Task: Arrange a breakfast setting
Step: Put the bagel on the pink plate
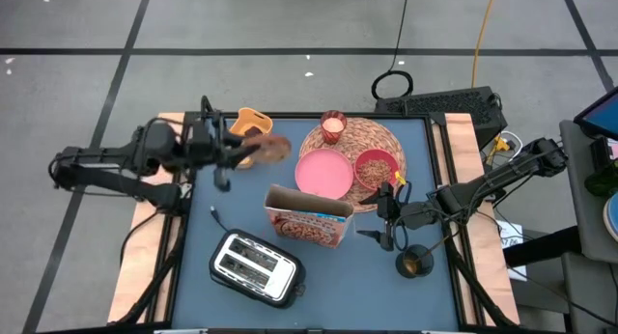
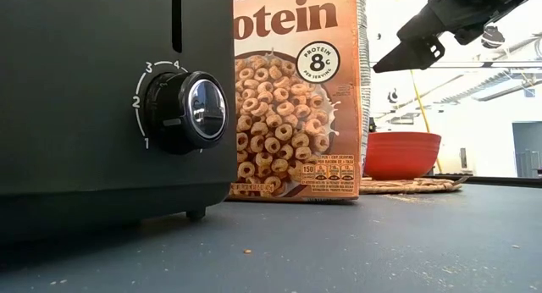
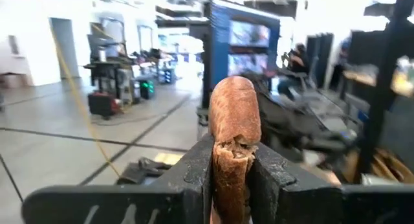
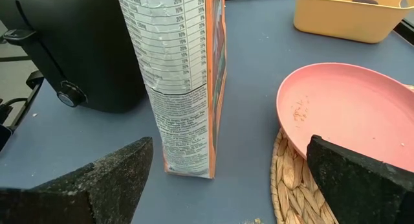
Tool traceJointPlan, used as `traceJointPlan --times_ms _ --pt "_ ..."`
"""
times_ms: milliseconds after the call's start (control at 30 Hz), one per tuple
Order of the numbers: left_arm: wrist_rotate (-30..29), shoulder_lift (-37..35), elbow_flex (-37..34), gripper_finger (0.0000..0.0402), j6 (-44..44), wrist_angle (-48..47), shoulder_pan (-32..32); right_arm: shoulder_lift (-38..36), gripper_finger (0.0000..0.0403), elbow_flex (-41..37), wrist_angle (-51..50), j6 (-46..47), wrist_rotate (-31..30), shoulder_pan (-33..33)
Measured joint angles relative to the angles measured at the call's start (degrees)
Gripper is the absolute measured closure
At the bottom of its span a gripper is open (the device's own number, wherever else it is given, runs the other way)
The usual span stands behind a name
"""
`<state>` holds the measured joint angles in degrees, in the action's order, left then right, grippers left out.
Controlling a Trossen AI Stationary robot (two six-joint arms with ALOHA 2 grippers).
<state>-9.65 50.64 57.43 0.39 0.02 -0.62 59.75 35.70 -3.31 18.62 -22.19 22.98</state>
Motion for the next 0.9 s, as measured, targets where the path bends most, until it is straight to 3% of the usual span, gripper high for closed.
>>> traceJointPlan --times_ms 267,500,733,900 --pt "13.19 9.99 0.00 0.0333 -6.95 10.29 15.54 0.00 0.0007 0.00 -0.01 0.00 0.02 0.01" --pt "24.13 19.15 0.00 0.0333 -17.64 11.35 27.47 0.00 0.0007 0.00 0.00 -1.63 0.02 0.01" --pt "33.91 27.54 0.00 0.0333 -27.95 11.44 35.18 0.00 0.0007 0.00 0.00 -4.74 0.02 0.01" --pt "38.54 31.96 0.00 0.0333 -30.31 11.46 37.68 0.00 0.0007 0.00 0.00 -4.78 0.02 0.01"
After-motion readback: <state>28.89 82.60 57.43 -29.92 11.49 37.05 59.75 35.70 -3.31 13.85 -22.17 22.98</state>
